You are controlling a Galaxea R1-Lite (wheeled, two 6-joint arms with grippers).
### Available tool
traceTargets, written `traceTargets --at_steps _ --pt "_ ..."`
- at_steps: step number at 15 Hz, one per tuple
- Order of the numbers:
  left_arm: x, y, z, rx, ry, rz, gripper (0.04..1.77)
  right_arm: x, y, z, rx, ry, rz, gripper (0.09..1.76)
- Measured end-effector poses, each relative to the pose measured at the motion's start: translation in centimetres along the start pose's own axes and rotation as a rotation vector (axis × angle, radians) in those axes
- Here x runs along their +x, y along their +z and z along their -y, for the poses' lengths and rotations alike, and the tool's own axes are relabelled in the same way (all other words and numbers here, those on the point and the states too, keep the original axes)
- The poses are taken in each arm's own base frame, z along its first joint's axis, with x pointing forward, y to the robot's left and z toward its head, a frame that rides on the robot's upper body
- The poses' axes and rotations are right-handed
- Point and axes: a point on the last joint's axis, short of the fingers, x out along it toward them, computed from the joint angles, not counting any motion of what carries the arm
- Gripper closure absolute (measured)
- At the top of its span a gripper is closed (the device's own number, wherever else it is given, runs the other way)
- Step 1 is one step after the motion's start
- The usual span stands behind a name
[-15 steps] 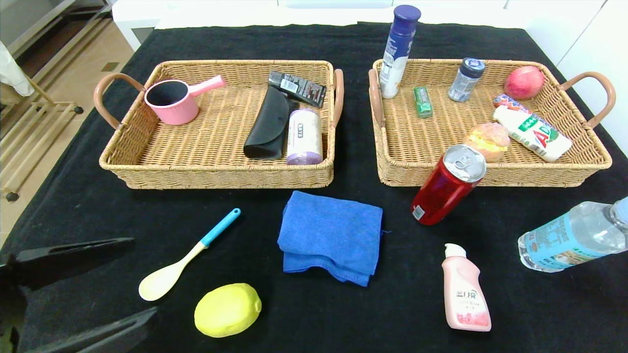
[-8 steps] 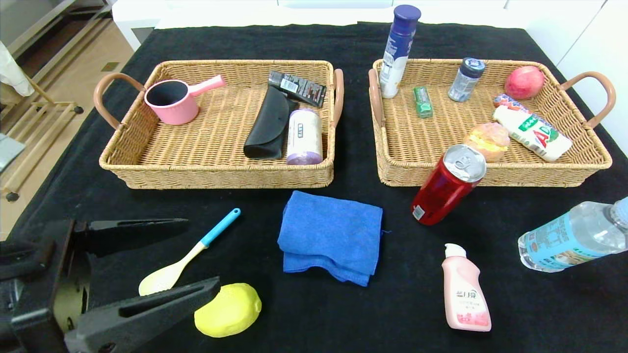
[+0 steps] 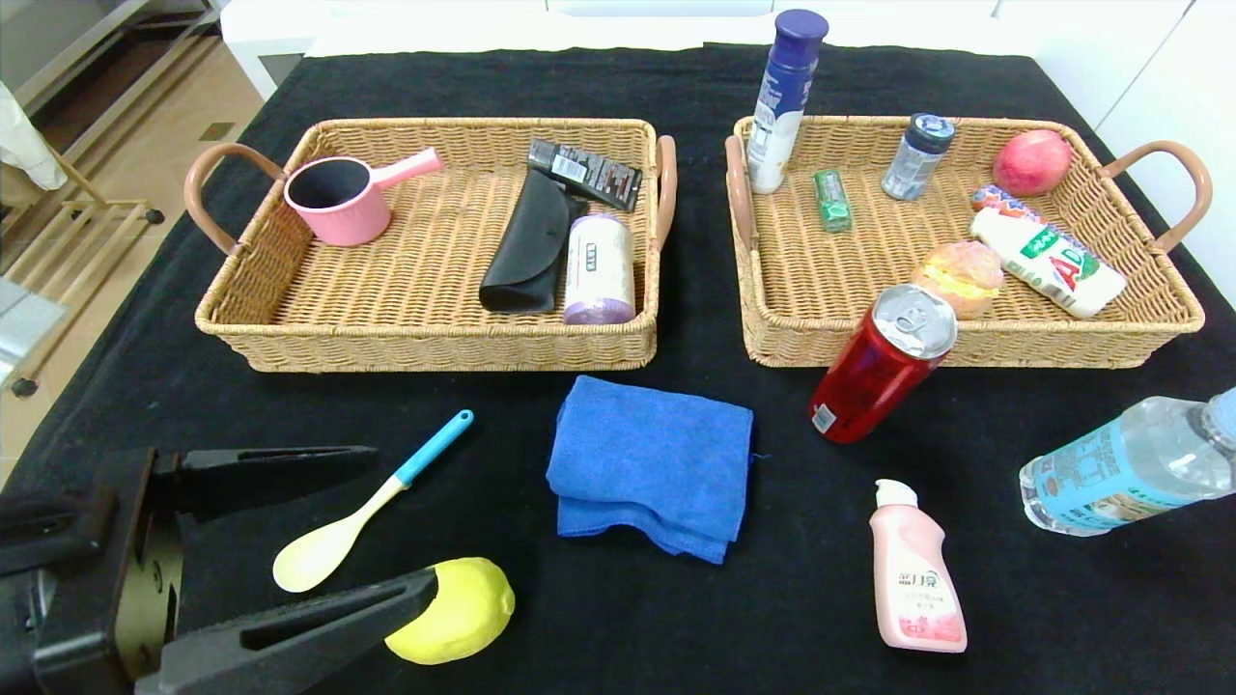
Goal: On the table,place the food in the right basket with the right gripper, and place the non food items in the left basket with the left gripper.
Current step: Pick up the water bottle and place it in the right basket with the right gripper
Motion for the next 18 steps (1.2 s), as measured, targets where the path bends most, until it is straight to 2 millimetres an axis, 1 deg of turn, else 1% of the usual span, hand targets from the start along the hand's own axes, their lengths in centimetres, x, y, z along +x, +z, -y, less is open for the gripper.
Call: traceTargets --at_steps 3,5,10,14,16,18 --pt "-0.1 -0.1 0.1 0.023 -0.002 0.002 0.09 0.8 0.6 0.2 0.000 -0.041 -0.018 0.14" --pt "-0.2 -0.2 0.1 0.034 -0.004 0.000 0.09 1.3 1.2 0.4 -0.005 -0.105 -0.028 0.14" --pt "-0.4 -0.2 0.2 0.042 0.002 0.005 0.09 2.7 1.1 -0.1 -0.017 -0.186 -0.085 0.14" --pt "-0.6 -0.1 0.3 0.051 0.003 0.012 0.09 3.2 0.8 -0.1 0.007 -0.194 -0.115 0.14" --pt "-0.7 -0.1 0.3 0.053 0.004 0.016 0.09 3.7 0.7 -0.1 0.031 -0.213 -0.119 0.14" --pt "-0.8 -0.1 0.4 0.055 0.006 0.020 0.09 4.5 1.1 -0.1 0.048 -0.224 -0.072 0.14"
